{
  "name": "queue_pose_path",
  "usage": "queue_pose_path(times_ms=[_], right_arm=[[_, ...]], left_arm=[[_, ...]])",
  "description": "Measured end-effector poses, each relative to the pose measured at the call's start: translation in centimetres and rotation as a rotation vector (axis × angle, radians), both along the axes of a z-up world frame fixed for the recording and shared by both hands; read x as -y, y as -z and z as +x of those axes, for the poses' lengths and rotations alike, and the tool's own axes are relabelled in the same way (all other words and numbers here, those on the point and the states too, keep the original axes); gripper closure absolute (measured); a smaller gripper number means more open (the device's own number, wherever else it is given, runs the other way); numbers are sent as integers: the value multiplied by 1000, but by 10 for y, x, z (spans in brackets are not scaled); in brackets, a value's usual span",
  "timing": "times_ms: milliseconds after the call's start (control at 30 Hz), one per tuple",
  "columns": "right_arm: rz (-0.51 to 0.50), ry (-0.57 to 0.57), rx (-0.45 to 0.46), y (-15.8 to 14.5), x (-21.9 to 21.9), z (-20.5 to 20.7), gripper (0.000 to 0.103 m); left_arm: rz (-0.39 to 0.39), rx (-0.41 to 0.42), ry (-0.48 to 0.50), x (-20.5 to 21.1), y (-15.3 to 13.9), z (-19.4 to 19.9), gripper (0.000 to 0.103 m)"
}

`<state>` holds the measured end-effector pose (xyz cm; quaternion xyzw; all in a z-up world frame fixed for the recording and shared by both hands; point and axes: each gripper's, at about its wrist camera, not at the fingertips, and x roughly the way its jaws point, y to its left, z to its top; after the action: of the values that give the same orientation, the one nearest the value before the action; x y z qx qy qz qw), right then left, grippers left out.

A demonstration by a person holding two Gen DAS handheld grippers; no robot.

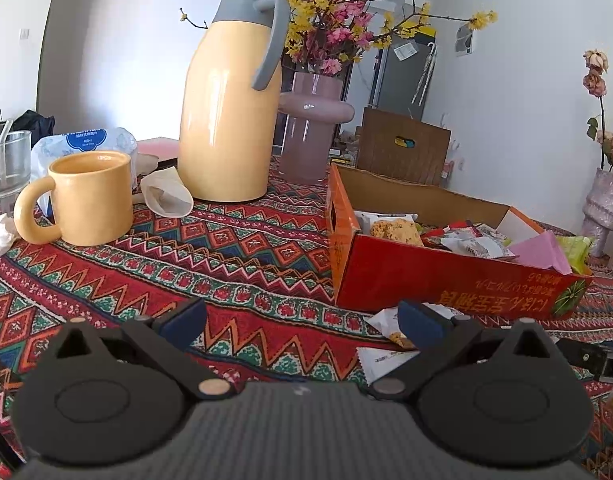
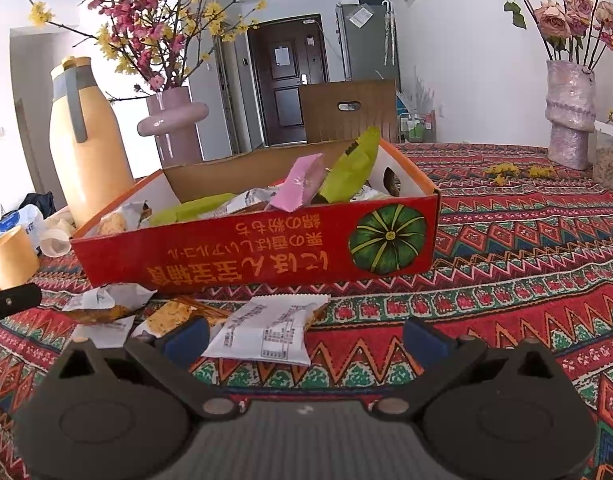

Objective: Organize snacks
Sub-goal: 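Move both tools back to the remaining wrappers in front of the box, then grasp a white printed wrapper with the right gripper while the left grasps another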

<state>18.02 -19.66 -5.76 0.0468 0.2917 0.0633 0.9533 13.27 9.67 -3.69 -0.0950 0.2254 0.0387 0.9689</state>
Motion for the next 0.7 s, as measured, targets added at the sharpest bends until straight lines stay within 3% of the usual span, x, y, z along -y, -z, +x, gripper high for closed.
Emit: queue_pose_path(times_ms=[333,533,600,700], right_arm=[[-51,-76,-38,-7,-24,1,0],[-110,-36,-78,-7,-31,23,2],[-114,-37,-127,-3,-30,34,14],[-110,-51,-179,5,-30,41,25]], left_arm=[[-19,1,8,-2,0,-1,0],[-20,-1,8,-2,0,0,0],[-20,0,9,-2,0,0,0],[-20,-1,9,-2,0,0,0]])
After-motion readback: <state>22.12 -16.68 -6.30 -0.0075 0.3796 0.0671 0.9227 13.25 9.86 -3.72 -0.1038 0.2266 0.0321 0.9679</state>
